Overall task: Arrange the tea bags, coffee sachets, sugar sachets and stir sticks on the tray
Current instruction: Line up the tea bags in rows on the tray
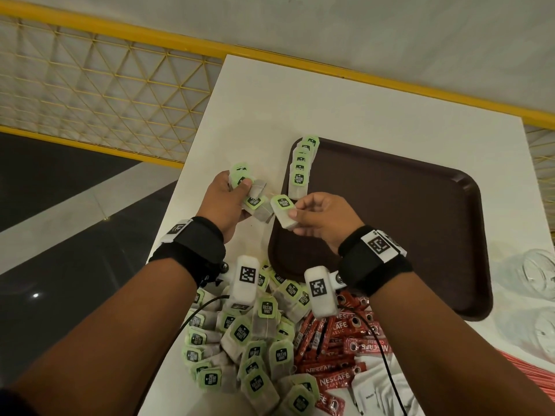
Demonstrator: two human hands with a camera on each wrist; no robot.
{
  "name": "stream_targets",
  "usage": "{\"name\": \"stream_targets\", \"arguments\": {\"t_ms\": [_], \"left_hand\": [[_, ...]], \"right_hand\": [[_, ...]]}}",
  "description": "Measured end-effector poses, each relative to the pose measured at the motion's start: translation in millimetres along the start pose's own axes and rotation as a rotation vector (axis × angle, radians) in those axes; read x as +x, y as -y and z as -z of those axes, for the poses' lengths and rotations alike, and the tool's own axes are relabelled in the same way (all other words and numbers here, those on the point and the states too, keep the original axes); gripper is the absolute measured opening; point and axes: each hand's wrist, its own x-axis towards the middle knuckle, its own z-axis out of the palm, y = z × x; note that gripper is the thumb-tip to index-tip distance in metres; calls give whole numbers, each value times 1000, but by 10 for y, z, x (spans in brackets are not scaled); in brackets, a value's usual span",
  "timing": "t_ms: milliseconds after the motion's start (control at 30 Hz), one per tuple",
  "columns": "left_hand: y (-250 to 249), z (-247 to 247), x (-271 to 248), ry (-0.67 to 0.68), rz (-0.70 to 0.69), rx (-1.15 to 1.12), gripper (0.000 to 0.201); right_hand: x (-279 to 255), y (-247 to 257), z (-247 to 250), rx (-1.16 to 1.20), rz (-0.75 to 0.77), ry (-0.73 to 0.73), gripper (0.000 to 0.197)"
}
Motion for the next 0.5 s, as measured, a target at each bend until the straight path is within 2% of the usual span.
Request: {"name": "stream_targets", "arguments": {"t_ms": [100, 267, 500], "left_hand": [[-21, 30, 9, -4, -8, -3, 22], [-28, 54, 16, -15, -6, 24, 24], [-11, 76, -21, -4, -4, 50, 23]], "right_hand": [[54, -23, 72, -1, 22, -73, 12], [208, -102, 125, -137, 47, -271, 11], [396, -169, 67, -192, 34, -373, 12]]}}
